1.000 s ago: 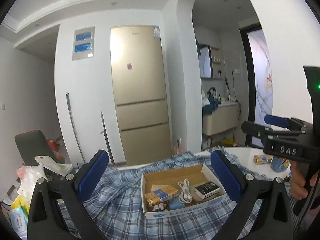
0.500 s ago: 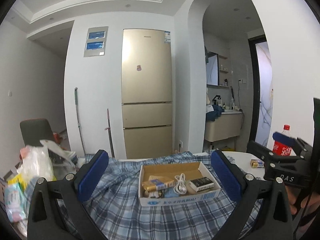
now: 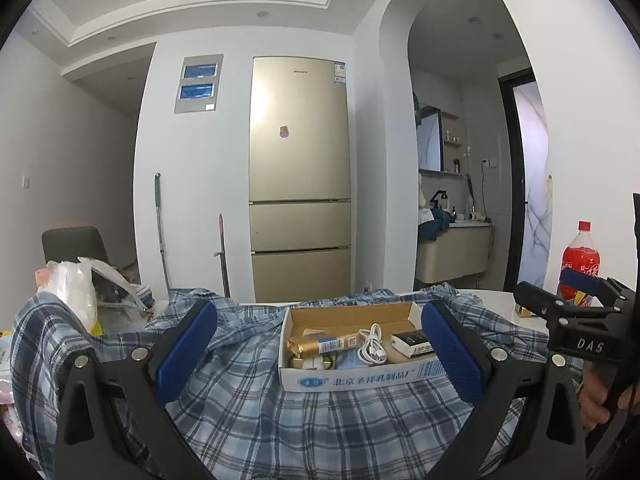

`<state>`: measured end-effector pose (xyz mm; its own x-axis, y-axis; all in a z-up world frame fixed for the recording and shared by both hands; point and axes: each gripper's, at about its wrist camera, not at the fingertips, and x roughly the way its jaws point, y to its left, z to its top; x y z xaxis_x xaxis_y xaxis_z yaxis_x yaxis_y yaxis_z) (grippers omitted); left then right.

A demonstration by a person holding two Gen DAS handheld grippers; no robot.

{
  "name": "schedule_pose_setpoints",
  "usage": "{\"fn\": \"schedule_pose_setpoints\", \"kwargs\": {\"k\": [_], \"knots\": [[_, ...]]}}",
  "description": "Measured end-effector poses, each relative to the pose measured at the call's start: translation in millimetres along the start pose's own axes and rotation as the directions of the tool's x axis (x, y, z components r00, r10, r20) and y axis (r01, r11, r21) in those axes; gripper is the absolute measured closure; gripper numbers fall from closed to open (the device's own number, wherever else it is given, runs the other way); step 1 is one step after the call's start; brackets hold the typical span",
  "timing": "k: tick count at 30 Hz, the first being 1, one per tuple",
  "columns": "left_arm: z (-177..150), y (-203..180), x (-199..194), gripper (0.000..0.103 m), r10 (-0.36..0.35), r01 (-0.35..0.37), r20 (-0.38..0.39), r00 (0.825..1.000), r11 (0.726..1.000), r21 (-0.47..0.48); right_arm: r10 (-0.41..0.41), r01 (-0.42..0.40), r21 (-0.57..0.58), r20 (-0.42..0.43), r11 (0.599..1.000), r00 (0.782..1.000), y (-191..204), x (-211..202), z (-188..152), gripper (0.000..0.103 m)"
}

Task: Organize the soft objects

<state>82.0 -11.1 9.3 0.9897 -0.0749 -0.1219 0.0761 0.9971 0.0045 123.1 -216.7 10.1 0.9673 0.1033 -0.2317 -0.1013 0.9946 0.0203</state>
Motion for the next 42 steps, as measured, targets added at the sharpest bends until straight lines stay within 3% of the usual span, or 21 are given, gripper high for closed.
{"fn": "schedule_pose_setpoints", "kwargs": {"k": [6,15,42], "knots": [[-1.7,2.2,-0.8,0.0,0.012,-0.012,-0.009,1.0,1.0,-0.012,0.015,-0.014,0.045,-0.006,0.999,1.0,-9.4,0.0,-0.8,0.0],[0.9,7.4,0.3,0.0,0.023,-0.023,-0.003,1.0,1.0,-0.016,0.037,-0.037,-0.002,0.006,0.999,0.999,1.5,-2.8,-1.2,0.0],[-1.9,8.8,5.0,0.0,0.022,-0.023,-0.01,1.0,1.0,-0.021,0.04,-0.04,0.008,-0.002,0.999,0.999,2.2,-1.4,-1.3,0.0]]}}
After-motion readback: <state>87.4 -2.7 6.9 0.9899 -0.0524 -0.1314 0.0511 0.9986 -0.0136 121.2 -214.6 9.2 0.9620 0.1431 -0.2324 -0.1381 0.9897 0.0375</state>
